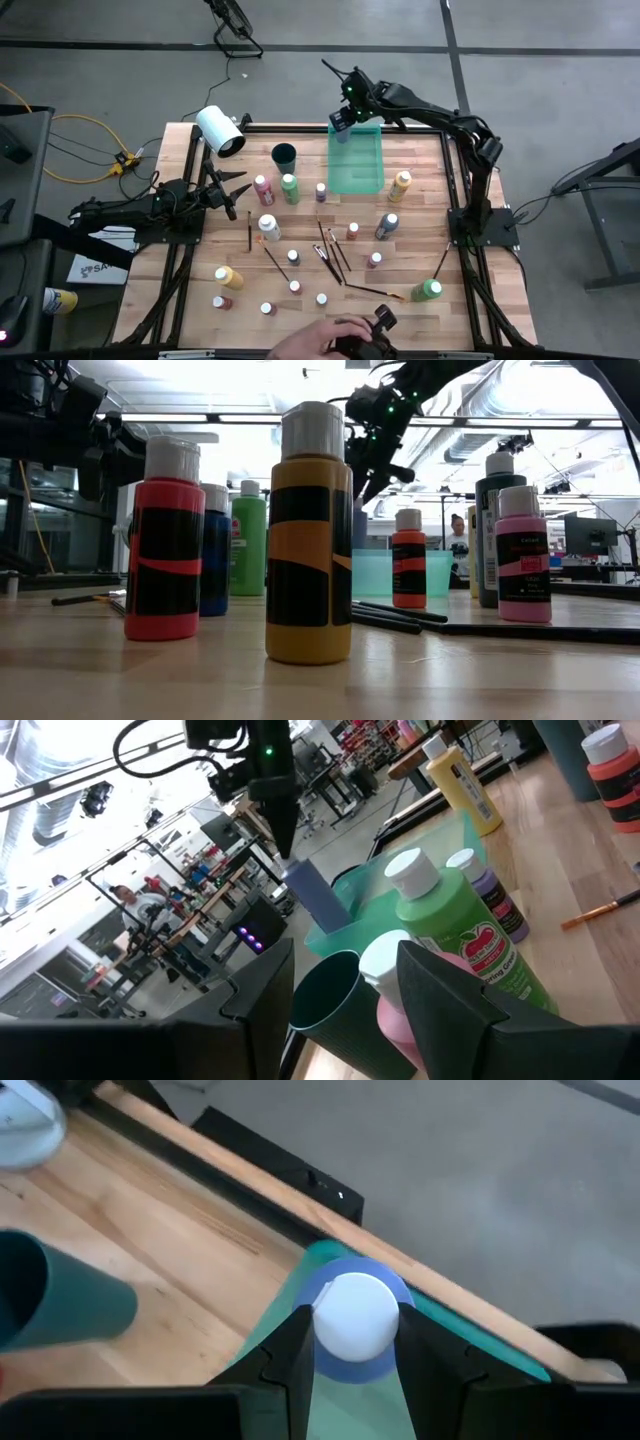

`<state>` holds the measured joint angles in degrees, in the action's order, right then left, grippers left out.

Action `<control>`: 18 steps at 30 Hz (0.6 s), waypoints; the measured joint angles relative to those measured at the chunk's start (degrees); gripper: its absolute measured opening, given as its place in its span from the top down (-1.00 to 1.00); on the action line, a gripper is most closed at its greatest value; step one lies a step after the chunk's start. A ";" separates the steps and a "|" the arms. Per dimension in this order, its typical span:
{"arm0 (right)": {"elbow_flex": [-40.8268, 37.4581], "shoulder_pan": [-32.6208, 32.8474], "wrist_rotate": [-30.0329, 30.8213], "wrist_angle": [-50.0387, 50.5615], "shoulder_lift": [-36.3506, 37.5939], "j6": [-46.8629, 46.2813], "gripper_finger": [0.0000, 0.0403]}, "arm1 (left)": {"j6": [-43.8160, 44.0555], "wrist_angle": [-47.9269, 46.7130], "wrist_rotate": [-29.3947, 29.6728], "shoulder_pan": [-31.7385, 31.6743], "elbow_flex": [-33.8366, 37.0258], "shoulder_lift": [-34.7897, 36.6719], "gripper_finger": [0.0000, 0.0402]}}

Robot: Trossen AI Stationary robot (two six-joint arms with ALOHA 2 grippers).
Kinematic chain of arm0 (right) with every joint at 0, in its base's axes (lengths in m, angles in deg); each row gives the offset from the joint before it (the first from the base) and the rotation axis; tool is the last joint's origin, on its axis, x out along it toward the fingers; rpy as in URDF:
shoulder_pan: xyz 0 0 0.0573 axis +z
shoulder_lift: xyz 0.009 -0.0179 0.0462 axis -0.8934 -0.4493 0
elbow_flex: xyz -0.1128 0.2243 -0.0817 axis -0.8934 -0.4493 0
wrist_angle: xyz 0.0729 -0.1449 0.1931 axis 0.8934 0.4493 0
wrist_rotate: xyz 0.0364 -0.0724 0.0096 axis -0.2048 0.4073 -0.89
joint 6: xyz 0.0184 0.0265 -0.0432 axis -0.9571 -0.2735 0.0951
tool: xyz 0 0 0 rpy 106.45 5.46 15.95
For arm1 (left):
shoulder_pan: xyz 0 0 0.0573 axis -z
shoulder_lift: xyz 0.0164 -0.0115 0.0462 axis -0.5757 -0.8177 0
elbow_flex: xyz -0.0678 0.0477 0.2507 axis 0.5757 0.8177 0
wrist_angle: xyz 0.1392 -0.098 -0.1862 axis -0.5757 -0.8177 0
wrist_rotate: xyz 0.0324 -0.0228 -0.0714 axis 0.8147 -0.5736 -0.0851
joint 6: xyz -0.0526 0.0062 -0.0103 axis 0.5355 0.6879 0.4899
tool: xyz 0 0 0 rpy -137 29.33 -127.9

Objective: Pick & Place Paint Supplies
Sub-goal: Put the blue big paint bottle into the green bin

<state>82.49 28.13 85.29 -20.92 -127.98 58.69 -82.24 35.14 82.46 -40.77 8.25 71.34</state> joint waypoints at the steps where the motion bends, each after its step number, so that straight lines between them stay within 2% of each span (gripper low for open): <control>1: 0.00 0.08 -0.16 -0.55 -0.08 -0.30 0.46 | 0.00 0.00 0.00 0.00 0.00 -0.02 0.14; 18: 0.00 0.12 0.09 -2.29 -2.20 -1.59 0.46 | 0.01 -0.01 0.00 0.00 0.00 0.00 0.14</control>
<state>82.49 28.25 85.38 -23.22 -130.18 57.10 -82.22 35.13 82.46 -40.78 8.25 71.34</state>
